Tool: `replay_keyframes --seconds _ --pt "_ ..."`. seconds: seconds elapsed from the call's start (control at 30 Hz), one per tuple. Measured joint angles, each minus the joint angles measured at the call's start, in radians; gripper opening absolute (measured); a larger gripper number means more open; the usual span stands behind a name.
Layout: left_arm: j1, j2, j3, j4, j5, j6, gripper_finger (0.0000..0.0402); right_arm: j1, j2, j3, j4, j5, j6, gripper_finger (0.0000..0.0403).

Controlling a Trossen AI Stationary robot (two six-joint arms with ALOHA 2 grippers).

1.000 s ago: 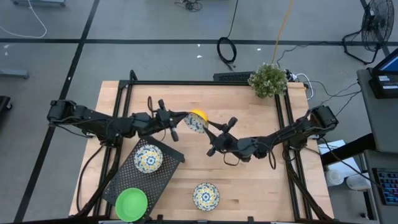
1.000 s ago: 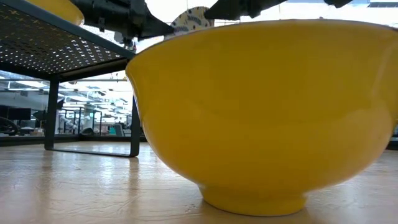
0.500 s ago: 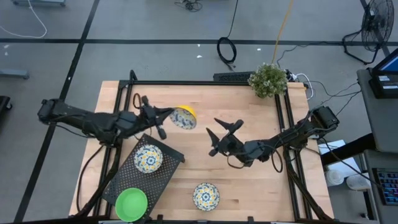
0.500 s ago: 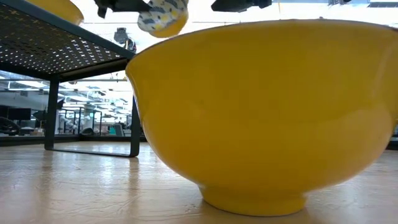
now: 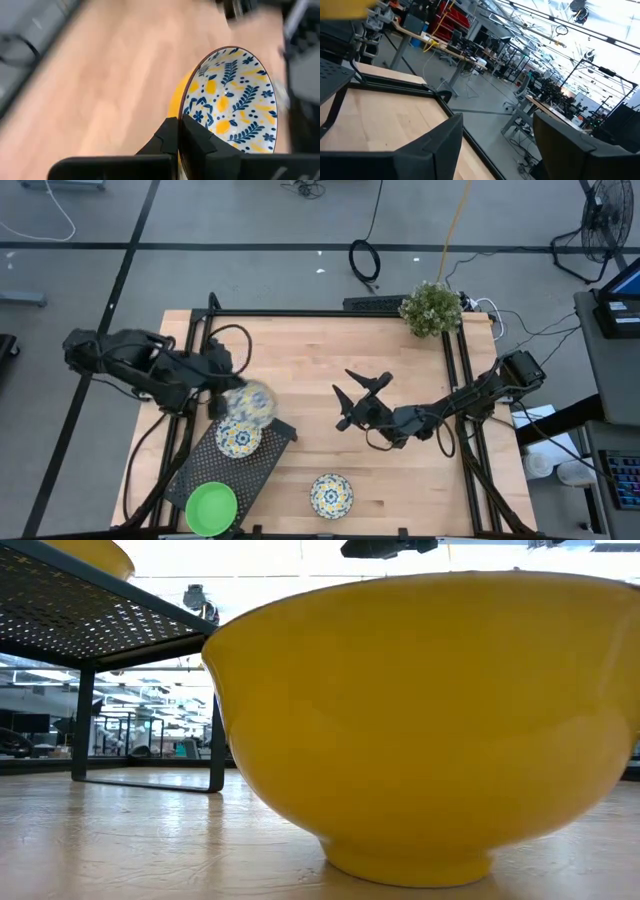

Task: Pick & Place Mini bowls
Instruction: Stack the top yellow patterned bowl on the yellow patterned bowl on the shelf

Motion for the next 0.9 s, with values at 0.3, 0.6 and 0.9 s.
replay_keyframes --seconds 0.3,0.6,0.9 --pt "-0.02 0.053 0.098 -0.309 0.294 0.007 0.0006 0.0 0.0 0.0 0.0 0.036 0.0 0.0222" --pt "-0.019 0.051 0.088 -0.285 0.287 0.029 0.0006 0.0 0.0 0.0 0.0 0.043 -0.001 0.0217" --pt "-0.018 0.052 -0.042 -0.207 0.307 0.027 0.0006 0.0 0.0 0.001 0.003 0.043 -0.005 0.0216"
